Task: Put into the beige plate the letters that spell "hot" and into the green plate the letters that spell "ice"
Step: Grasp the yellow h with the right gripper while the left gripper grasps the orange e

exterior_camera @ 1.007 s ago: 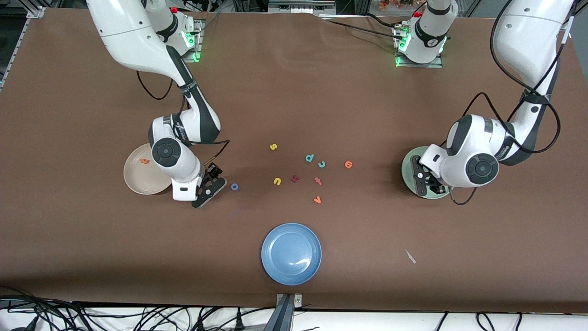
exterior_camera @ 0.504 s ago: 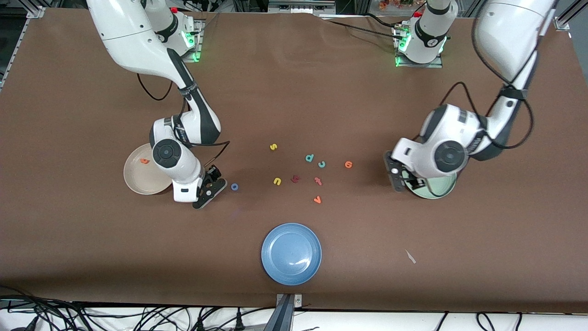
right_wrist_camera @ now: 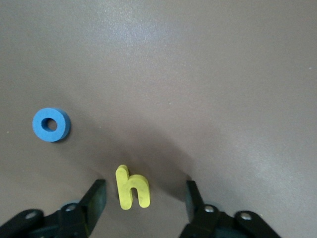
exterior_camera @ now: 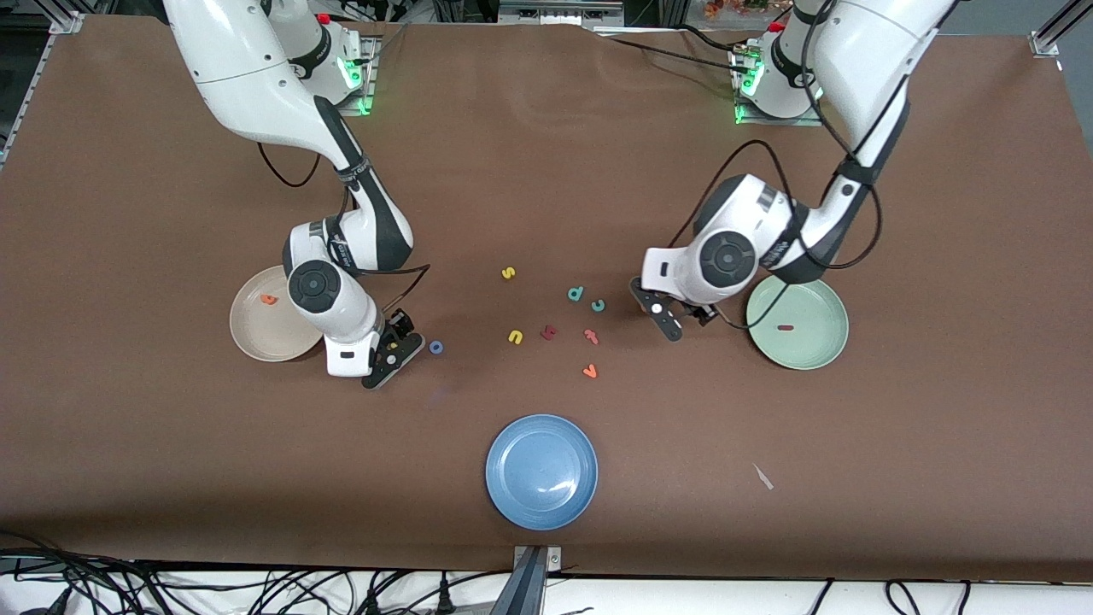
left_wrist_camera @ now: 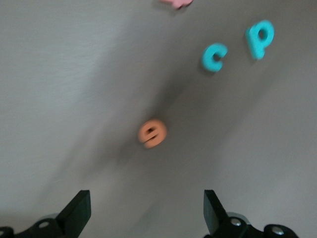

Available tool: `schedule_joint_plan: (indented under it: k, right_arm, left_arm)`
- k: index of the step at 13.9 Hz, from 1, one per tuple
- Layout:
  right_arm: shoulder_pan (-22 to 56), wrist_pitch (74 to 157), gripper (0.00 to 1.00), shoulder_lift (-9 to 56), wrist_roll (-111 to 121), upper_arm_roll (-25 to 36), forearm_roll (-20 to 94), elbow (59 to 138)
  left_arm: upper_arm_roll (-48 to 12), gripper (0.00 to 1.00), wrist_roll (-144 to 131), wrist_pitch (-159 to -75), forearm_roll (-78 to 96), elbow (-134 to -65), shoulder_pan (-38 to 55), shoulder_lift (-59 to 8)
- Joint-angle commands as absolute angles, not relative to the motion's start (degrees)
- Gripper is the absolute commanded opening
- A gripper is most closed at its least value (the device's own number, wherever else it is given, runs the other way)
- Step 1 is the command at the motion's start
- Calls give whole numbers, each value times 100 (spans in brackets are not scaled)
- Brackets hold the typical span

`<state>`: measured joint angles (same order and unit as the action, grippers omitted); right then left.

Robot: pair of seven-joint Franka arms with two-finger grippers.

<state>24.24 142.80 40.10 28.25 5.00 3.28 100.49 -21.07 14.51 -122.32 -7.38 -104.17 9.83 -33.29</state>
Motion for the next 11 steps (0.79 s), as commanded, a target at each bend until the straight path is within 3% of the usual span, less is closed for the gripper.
schedule_joint_plan:
  k: [1, 3, 4, 7, 9, 11]
  right_arm:
    - [2320, 14326, 58, 4096, 2962, 396, 396, 9932]
    - [2320, 14326, 44, 4104, 2953, 396, 396, 9932]
    - [2329, 14326, 37, 4104, 2944, 396, 396, 9932]
    - [2320, 14326, 13, 4104, 2900, 335, 404, 9932]
    - [2320, 14326, 2, 4096, 2909, 325, 719, 9932]
    - [2320, 14239, 0, 4043, 2944, 325, 948, 9818]
  left_arm:
    - [-2048, 100, 390, -12567, -694, -10459, 1353, -3489]
    - [-2039, 96, -120, -12621, -694, -10441, 1327, -3516]
    - [-2013, 89, -454, -12673, -694, -10433, 1327, -3516]
    - [-1855, 85, -729, -12770, -694, -10433, 1275, -3524]
    - [-1820, 74, -1149, -12901, -694, -10424, 1292, -3655]
    - [-1819, 69, -1598, -13034, -755, -10424, 1371, -3744]
